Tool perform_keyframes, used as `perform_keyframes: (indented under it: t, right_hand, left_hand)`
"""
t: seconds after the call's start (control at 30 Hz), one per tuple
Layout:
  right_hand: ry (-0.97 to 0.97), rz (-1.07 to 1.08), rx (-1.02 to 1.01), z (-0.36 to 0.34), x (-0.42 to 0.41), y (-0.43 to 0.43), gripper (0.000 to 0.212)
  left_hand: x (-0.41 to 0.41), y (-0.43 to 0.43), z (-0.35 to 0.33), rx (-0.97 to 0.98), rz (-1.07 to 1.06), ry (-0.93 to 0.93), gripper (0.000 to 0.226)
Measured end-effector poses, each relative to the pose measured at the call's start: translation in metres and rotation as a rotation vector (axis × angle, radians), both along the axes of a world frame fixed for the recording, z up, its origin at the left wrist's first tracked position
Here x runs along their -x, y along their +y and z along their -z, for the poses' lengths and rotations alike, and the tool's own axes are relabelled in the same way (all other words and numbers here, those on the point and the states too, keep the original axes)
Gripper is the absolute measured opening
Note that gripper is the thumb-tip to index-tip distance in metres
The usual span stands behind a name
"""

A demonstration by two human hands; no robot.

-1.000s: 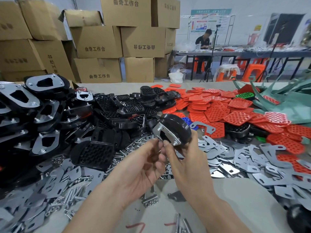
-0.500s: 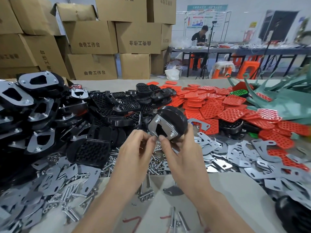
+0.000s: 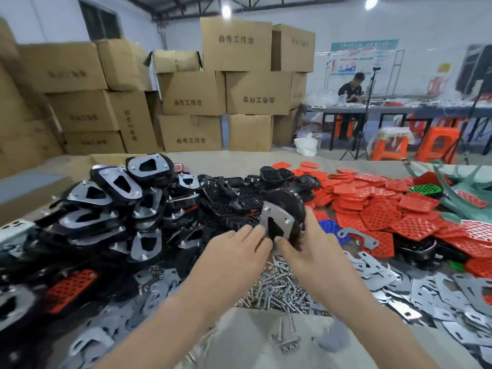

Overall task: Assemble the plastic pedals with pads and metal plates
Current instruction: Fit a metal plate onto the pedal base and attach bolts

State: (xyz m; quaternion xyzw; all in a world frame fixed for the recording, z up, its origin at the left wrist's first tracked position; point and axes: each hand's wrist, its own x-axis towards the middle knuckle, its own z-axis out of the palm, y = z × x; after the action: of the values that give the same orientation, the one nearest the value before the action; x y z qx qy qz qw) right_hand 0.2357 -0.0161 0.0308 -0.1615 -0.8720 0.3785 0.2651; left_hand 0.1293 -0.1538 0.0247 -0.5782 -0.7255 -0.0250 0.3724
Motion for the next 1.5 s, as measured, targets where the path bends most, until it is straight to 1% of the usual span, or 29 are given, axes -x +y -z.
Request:
perform_keyframes:
  t: [0.1,0.13,0.17,0.2,0.23,0.3,0.33,0.43,0.47,0.5,0.57,0.6,0.63,0.67,0.73,0.77,0.87,0.93,1.03,1.17,1.33,1.4,1.5]
  right_hand:
    - [-0.081,-0.078,-0.058,-0.031,0.029,-0.021,0.032]
    - [-0.084,-0.110,-0.055,-0.039,0.041,-0.030,0.030]
    - [-0.077,-0.147,-0.015,-0.046,0.052,-0.038,0.028]
    - [-0.067,-0.193,0.064,-0.053,0.064,-0.047,0.028]
    - [-0.054,-0.254,0.165,-0.058,0.077,-0.056,0.030]
    - [-0.017,-0.389,0.350,-0.068,0.102,-0.076,0.034]
    - [-0.001,-0.445,0.400,-0.072,0.113,-0.086,0.036]
    - [-0.008,-0.535,0.473,-0.081,0.143,-0.120,0.041]
    - [-0.033,-0.567,0.476,-0.084,0.152,-0.131,0.042]
    - [-0.054,-0.620,0.470,-0.087,0.160,-0.143,0.039]
    - [-0.077,-0.710,0.427,-0.095,0.173,-0.167,0.031]
    - [-0.082,-0.711,0.394,-0.098,0.179,-0.179,0.032]
    - [-0.085,-0.694,0.351,-0.101,0.184,-0.191,0.038]
    - [-0.092,-0.669,0.303,-0.103,0.191,-0.200,0.049]
    - [-0.100,-0.614,0.239,-0.100,0.201,-0.215,0.065]
    - [-0.090,-0.596,0.221,-0.097,0.205,-0.220,0.066]
    - [0.008,-0.543,0.202,-0.082,0.207,-0.224,0.051]
    - [0.082,-0.487,0.235,-0.073,0.205,-0.221,0.042]
    - [0.147,-0.394,0.201,-0.063,0.203,-0.212,0.038]
    - [0.129,-0.306,0.173,-0.055,0.200,-0.196,0.041]
    - [0.133,-0.192,0.162,-0.040,0.196,-0.165,0.039]
    - [0.124,-0.118,0.187,-0.031,0.192,-0.147,0.036]
    - [0.095,-0.014,0.198,-0.014,0.182,-0.121,0.030]
  left_hand:
    - [0.020,-0.029,-0.018,0.007,-0.029,0.059,0.012]
    - [0.027,-0.041,-0.024,-0.024,-0.055,0.025,0.013]
    - [0.034,-0.054,-0.031,-0.072,-0.094,-0.068,0.014]
    - [0.040,-0.069,-0.038,-0.147,-0.138,-0.244,0.015]
    - [0.046,-0.083,-0.046,-0.248,-0.177,-0.484,0.013]
    - [0.059,-0.109,-0.056,-0.477,-0.171,-1.001,0.010]
    - [0.065,-0.119,-0.061,-0.581,-0.149,-1.161,0.011]
    - [0.083,-0.150,-0.083,-0.855,-0.093,-1.492,0.016]
    - [0.089,-0.161,-0.089,-0.902,-0.092,-1.566,0.018]
    - [0.095,-0.173,-0.094,-0.915,-0.116,-1.600,0.022]
    - [0.108,-0.196,-0.100,-0.905,-0.185,-1.596,0.029]
    - [0.114,-0.209,-0.102,-0.919,-0.202,-1.587,0.032]
    - [0.120,-0.222,-0.102,-0.958,-0.217,-1.582,0.034]
    - [0.125,-0.236,-0.101,-1.010,-0.254,-1.564,0.034]
    - [0.138,-0.264,-0.094,-1.116,-0.419,-1.477,0.032]
    - [0.146,-0.277,-0.086,-1.170,-0.507,-1.439,0.031]
    - [0.166,-0.305,-0.059,-1.311,-0.686,-1.428,0.030]
    - [0.175,-0.313,-0.040,-1.323,-0.795,-1.464,0.028]
    - [0.181,-0.312,-0.017,-1.146,-0.934,-1.558,0.027]
    - [0.178,-0.314,-0.011,-0.845,-1.046,-1.547,0.031]
    - [0.161,-0.320,-0.021,-0.691,-1.068,-1.743,0.029]
    - [0.154,-0.318,-0.024,-0.620,-1.115,-1.723,0.031]
    - [0.147,-0.312,-0.028,-0.411,-1.246,-1.529,0.036]
